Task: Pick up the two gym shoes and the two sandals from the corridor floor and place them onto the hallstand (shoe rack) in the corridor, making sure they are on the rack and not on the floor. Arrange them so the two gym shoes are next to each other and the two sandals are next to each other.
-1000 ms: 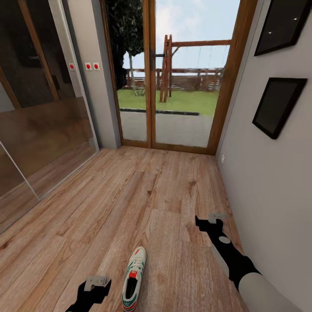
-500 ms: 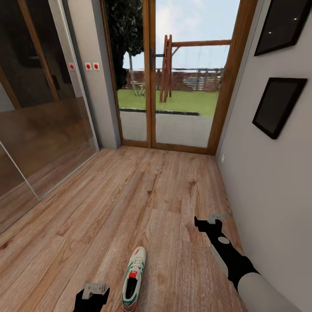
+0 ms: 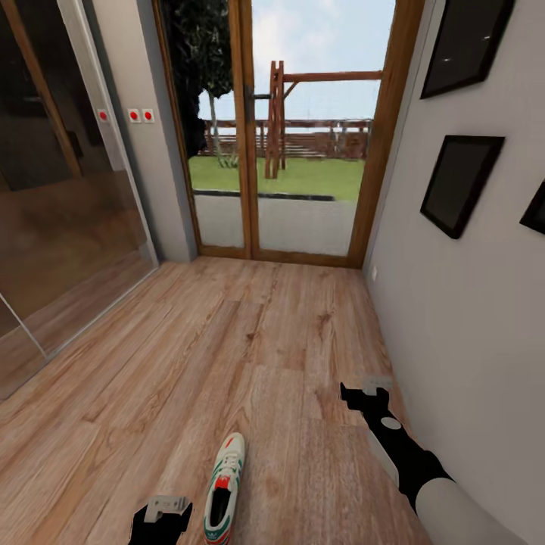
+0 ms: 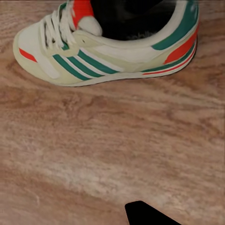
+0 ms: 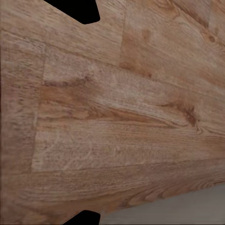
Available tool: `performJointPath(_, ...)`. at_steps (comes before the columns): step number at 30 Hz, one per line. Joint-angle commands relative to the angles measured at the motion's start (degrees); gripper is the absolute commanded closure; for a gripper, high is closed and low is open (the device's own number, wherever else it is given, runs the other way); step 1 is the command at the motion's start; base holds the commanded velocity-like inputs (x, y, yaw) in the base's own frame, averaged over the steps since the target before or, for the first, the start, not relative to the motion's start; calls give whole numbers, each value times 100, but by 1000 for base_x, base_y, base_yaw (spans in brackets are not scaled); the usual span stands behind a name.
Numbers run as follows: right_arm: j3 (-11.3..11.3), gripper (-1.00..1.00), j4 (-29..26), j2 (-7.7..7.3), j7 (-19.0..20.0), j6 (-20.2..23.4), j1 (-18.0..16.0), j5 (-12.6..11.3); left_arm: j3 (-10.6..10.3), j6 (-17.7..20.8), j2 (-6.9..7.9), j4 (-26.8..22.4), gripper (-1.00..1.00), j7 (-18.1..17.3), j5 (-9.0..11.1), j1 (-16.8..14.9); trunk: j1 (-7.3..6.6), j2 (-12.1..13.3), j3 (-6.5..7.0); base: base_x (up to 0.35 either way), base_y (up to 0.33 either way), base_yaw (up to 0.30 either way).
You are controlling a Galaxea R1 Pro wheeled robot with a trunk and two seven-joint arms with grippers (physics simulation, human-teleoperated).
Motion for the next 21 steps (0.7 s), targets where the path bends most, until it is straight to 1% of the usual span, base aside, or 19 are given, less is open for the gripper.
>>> performJointPath(1, 48, -100, 7, -6, -41, -24, -5, -60, -47, -18, 5, 2, -100, -13, 60, -2, -1, -2, -5, 0, 0, -256)
performJointPath(16, 60, -100, 25, 1, -33, -24, -5, -60, -47, -18, -20, 1, -100, -13, 63, -3, -1, -2, -5, 0, 0, -263)
performJointPath(21, 64, -100, 26, 22, -32, -24, -5, -60, -47, -18, -21, 1, -100, -13, 61, -3, 12, -9, -115, 0, 0, -199)
